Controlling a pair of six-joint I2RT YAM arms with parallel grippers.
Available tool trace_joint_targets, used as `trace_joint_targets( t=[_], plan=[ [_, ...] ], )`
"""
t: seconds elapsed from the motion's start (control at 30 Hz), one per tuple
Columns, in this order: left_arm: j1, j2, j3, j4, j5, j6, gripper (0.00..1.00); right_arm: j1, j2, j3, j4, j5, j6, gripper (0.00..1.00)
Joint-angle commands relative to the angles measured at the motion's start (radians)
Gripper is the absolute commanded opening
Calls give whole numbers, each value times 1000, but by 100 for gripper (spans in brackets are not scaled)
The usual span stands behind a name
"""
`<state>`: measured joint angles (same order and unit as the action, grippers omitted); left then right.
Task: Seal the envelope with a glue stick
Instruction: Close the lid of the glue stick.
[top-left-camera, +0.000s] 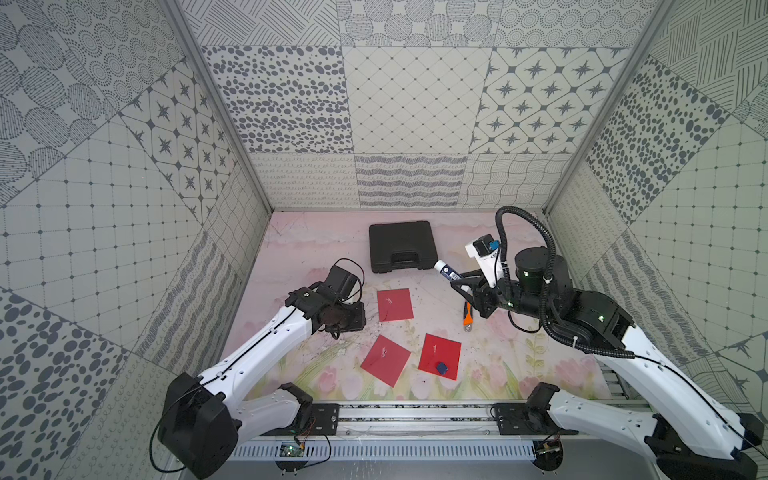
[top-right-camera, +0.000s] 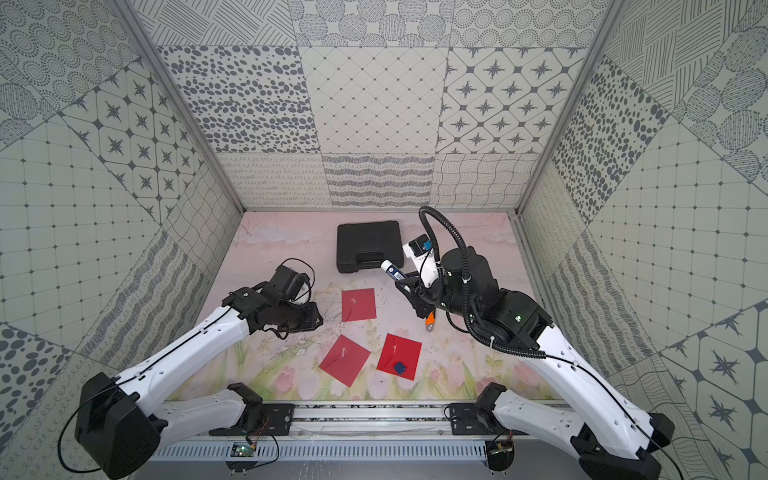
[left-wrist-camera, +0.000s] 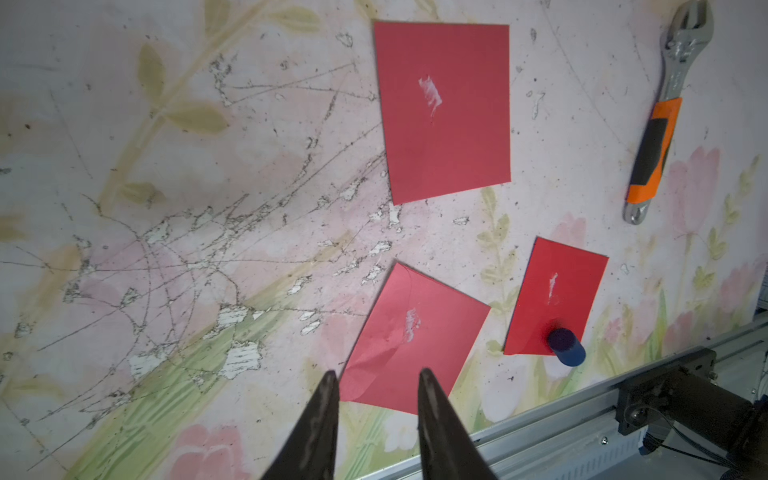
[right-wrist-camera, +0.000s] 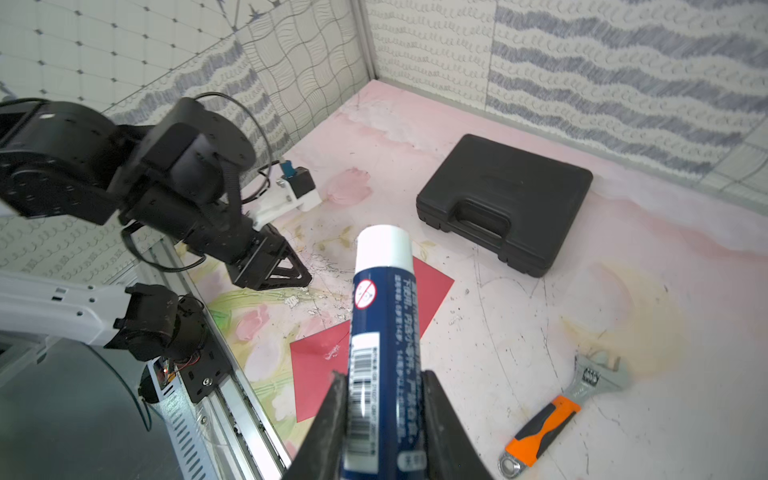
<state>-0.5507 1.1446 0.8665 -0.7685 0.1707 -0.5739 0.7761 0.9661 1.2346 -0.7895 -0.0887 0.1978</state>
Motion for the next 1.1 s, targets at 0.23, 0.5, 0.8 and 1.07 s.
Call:
trace_joint_targets(
  t=[0.23,0.5,0.8,1.07],
  plan=[
    [-272,165,51,280,60,-214,26,-2,-202,-344,-133,-105,346,0],
    [-470,519,266,389,120,-239,23,100,-336,-614,-178,-168,538,0],
    [-530,682,330,413,157,-266,15,228,-245,-758,11,-108,632,0],
    [-540,709,326,353,123,-256,6,233,-178,-798,145,-77,641,0]
  ],
)
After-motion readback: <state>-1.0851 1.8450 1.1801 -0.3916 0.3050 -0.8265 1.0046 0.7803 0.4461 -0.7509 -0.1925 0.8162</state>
